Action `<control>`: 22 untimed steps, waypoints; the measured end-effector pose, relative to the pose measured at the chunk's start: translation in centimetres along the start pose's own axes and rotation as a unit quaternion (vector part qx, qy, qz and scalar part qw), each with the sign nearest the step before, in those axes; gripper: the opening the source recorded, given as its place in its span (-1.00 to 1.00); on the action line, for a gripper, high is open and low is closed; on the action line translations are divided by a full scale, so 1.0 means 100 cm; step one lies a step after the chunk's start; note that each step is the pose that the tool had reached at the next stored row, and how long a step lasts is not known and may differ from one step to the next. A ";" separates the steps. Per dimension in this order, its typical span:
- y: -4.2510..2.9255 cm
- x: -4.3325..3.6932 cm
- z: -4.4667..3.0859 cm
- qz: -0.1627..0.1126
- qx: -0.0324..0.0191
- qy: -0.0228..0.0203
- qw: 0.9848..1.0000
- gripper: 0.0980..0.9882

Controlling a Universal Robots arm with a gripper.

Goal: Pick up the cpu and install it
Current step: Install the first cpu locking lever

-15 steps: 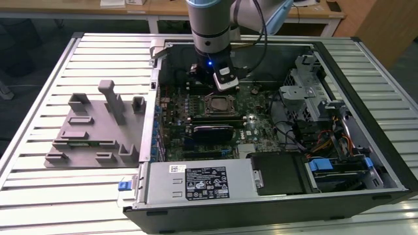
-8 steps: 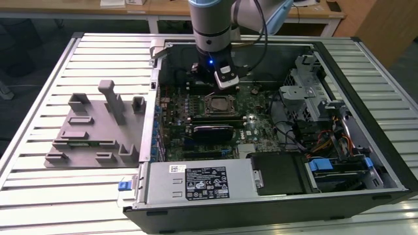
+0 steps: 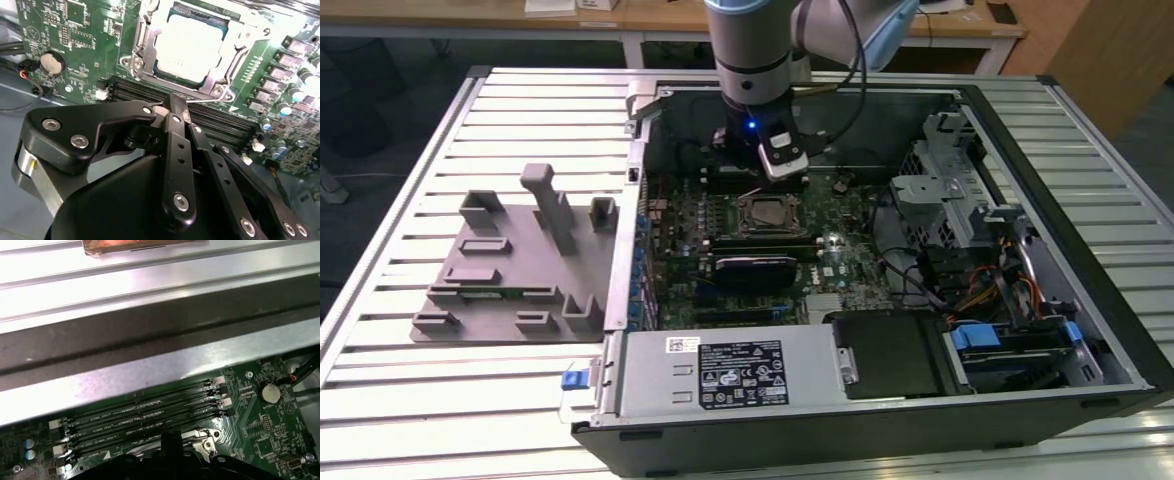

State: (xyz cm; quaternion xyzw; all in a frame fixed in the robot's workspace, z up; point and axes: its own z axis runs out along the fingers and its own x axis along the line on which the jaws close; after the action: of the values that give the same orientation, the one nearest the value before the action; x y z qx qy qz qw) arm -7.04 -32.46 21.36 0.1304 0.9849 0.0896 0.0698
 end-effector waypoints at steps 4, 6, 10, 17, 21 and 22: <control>-0.0002 0.0003 0.0023 0.001 -0.002 -0.011 1.000 -0.98; -0.0003 0.0008 0.0037 0.002 -0.003 -0.015 1.000 -0.98; 0.0004 0.0019 0.0063 0.004 -0.004 -0.019 1.000 -0.98; 0.0033 0.0034 0.0104 0.023 -0.001 -0.024 0.999 -0.98; 0.0033 0.0050 0.0129 0.038 0.001 -0.028 0.999 -0.98; 0.0038 0.0054 0.0135 0.041 0.001 -0.029 0.999 -0.98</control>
State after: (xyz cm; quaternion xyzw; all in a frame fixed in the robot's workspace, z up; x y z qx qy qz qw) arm -7.25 -31.74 20.06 0.1728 0.9765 0.0873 0.0945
